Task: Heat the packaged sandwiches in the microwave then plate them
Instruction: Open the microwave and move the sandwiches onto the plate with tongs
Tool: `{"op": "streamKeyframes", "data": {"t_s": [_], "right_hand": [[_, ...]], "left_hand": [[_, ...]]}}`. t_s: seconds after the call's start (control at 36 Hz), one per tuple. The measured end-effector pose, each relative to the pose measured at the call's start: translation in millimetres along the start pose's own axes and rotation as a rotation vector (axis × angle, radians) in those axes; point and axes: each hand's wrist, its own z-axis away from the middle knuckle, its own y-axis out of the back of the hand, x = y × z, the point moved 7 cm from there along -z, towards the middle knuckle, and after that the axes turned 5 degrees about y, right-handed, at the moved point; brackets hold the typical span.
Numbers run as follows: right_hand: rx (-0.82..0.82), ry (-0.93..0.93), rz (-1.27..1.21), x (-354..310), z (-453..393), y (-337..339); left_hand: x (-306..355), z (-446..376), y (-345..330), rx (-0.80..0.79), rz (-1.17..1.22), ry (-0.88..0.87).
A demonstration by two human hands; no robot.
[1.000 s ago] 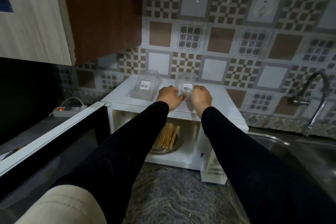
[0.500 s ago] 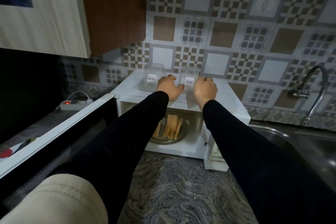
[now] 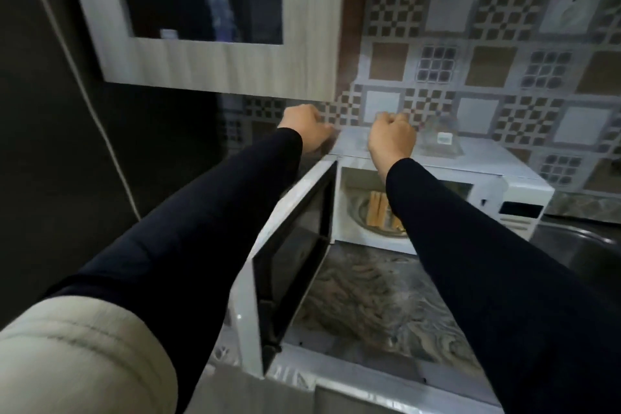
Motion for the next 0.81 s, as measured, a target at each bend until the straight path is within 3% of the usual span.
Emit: {"op": "streamKeyframes", "data": {"t_s": [0.33, 0.56, 0.81], "right_hand": [[-0.415, -0.068, 0.091, -47, 137, -147], [-0.535, -0.050, 0.137, -68, 168, -220], [-0.609, -0.154, 0.149, -33, 184, -306]], "left_hand": [[-182, 69, 93, -0.014, -0.047, 0.270], [-254, 72, 102, -0.002, -0.031, 0.387], [-321, 59, 75, -0.103, -0.110, 0.479]]}}
